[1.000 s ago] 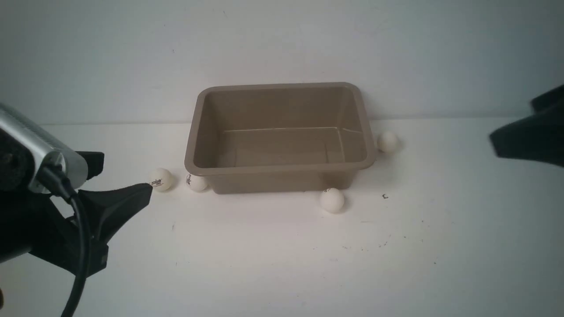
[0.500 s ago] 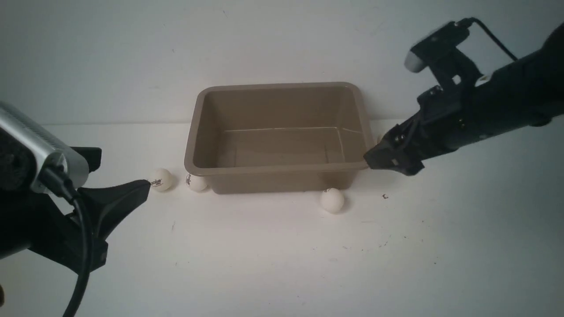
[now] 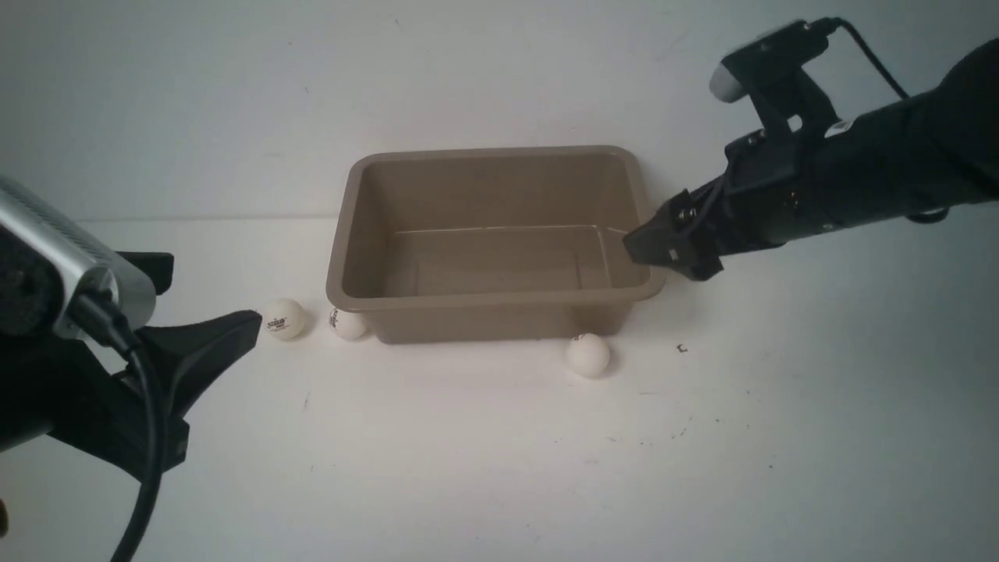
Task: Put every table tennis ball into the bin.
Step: Use the right arm to clamp the table tennis ball closest to it
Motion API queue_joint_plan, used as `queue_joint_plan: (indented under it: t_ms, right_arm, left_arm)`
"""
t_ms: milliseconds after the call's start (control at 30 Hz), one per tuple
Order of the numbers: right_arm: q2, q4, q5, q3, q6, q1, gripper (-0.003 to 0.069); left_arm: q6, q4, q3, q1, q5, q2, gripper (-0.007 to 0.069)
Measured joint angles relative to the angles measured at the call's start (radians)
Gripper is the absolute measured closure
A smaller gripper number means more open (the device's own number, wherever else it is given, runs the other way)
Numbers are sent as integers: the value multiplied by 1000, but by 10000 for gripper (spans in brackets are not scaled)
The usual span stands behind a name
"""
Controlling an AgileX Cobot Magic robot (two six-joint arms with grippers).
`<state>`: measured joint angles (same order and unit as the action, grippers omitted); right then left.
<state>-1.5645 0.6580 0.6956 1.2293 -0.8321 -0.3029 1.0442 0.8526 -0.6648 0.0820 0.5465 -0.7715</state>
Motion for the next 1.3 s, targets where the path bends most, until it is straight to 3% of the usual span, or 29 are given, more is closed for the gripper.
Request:
queue_joint_plan:
  t_ms: [267,433,600,733,800,900,1033,1133,1300]
  right_arm:
    - [170,-153,187,-5,150,0,71]
    - [186,-81,222,-143,151,0,71]
    - [186,71,81,-326,41,0,71]
    - [177,361,-174,-443,-161,0,71]
    - [158,467,-227,-463,-253,0,71]
    - [75,738,-287,-475,-508,-14,71]
    - [-26,1003,-362,-470,-832,-91,71]
    - [-93,1056,-435,-444,-971,-158,71]
    - [-177,1078,-505,-387,-1037,-206,71]
  left_arm:
    - [0,4,0,0,-1,0,125]
    - [2,8,0,0,-1,0,125]
    - [12,17,0,0,-1,0,125]
    - [17,23,0,0,-2,0,125]
    - [18,23,0,0,-2,0,125]
    - [18,23,0,0,-2,0,125]
    - [18,23,0,0,-2,0,125]
    - [18,23,0,0,-2,0,125]
    - [18,23,0,0,-2,0,125]
